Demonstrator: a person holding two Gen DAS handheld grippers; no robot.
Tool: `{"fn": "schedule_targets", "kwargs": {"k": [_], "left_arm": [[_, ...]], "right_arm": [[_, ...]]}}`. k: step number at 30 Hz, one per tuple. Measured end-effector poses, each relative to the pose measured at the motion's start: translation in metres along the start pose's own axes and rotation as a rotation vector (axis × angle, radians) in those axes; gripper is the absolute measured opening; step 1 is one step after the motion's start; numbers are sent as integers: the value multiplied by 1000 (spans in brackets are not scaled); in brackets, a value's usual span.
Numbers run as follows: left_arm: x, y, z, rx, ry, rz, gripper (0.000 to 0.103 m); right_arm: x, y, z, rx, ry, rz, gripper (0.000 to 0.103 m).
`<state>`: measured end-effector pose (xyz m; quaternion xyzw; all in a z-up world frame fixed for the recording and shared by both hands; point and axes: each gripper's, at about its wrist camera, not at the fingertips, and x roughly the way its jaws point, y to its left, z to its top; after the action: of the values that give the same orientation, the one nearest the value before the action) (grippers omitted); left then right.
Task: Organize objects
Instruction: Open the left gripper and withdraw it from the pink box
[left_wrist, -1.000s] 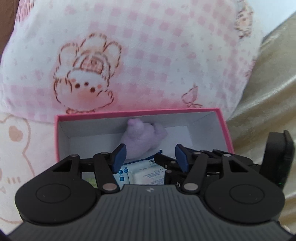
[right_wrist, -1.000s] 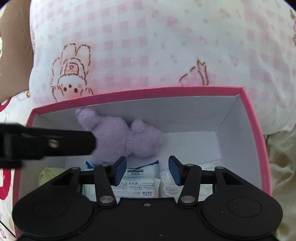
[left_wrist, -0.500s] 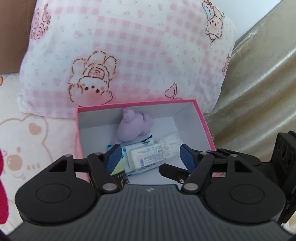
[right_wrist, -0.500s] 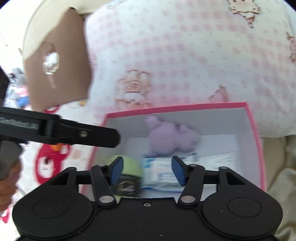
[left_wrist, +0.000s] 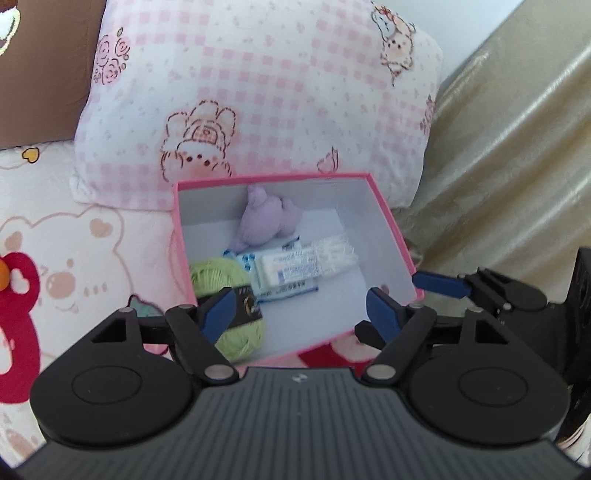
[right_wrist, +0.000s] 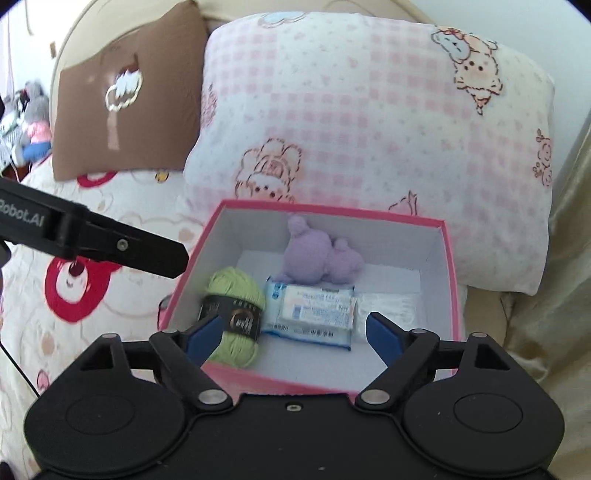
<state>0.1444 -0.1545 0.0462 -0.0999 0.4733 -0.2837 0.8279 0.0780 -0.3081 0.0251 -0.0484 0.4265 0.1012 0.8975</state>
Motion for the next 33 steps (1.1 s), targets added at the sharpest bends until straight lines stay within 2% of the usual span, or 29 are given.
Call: {"fn": "schedule_targets", "kwargs": {"k": [3, 8, 12, 17, 25, 33], "left_arm": [[-9, -5, -12, 31, 15, 29, 79], [-30, -13, -29, 57, 12, -11, 98], [-45, -14, -39, 56, 7, -12, 102], [-63, -15, -52, 72, -21, 52, 103], [-77, -5, -69, 86, 7, 63, 103], [-91, 21, -87, 64, 47, 95, 103]], "right_arm": [[-10, 9, -5, -7, 0, -19, 92], [-26, 18, -9, 19, 10, 39, 95], [-34, 24, -12, 24, 17, 38, 95], [-47, 35, -14, -15, 15, 14, 95], [-56, 48, -20, -47, 40, 20, 95], [-68, 63, -28, -95, 66, 27, 95]]}}
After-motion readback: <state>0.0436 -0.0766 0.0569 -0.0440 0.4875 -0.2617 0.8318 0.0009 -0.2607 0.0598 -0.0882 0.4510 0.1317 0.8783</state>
